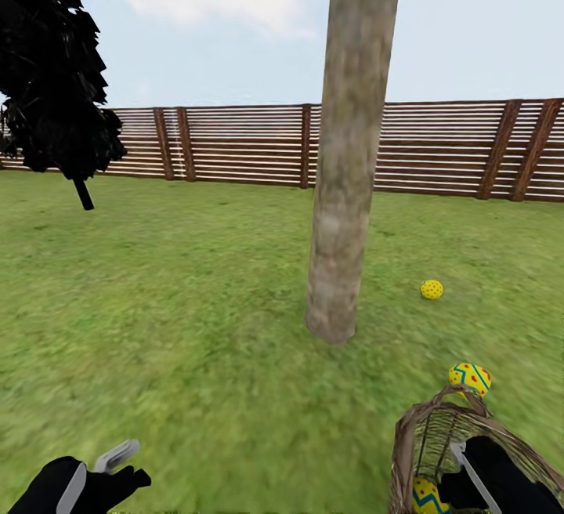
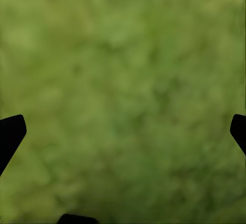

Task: Take the three Easter eggs out of the wicker basket on the lawn in the garden, then place them on the lawn next to a single tree (choose any tree) so that all three eggs are next to the same tree and none are left in the basket.

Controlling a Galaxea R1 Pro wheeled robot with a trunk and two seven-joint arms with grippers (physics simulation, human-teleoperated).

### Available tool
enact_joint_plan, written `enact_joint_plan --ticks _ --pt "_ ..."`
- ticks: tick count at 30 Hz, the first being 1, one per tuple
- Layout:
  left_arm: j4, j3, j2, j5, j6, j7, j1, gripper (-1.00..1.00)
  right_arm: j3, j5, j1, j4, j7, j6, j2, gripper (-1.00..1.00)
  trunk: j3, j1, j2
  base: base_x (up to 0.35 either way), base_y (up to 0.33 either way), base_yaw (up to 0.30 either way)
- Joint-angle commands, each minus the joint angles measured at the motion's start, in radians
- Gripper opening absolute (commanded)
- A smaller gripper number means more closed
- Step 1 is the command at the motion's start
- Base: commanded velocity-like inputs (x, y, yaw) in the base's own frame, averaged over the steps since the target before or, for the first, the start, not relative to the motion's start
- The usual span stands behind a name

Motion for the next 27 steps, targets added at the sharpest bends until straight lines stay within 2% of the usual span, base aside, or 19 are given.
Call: enact_joint_plan --ticks 1,10,19,24,27 --pt "-0.001 0.004 0.0 0.003 0.007 -0.001 -0.001 1.0 0.003 0.004 0.0 -0.001 0.005 0.004 -0.001 1.0 -0.005 0.0 -0.001 0.0 0.0 0.0" --pt "-0.002 0.004 -0.001 0.005 0.007 -0.005 -0.001 1.0 0.003 0.004 0.0 -0.001 0.005 0.004 -0.001 1.0 -0.009 0.001 -0.001 0.002 0.001 0.0" --pt "-0.001 0.004 -0.001 0.005 0.007 -0.003 -0.001 1.0 0.003 0.004 0.0 -0.001 0.005 0.006 0.001 1.0 -0.009 0.001 -0.001 0.206 0.13 0.0" --pt "-0.001 0.004 -0.006 0.004 0.007 -0.003 -0.001 1.0 0.003 0.004 0.0 -0.001 0.005 0.006 0.001 1.0 -0.009 0.001 -0.001 0.044 0.016 -0.011" --pt "-0.001 0.004 -0.009 0.003 0.007 -0.003 -0.001 1.0 0.003 0.004 0.0 -0.001 0.005 0.006 0.001 1.0 -0.009 0.001 -0.001 0.003 0.001 -0.197"
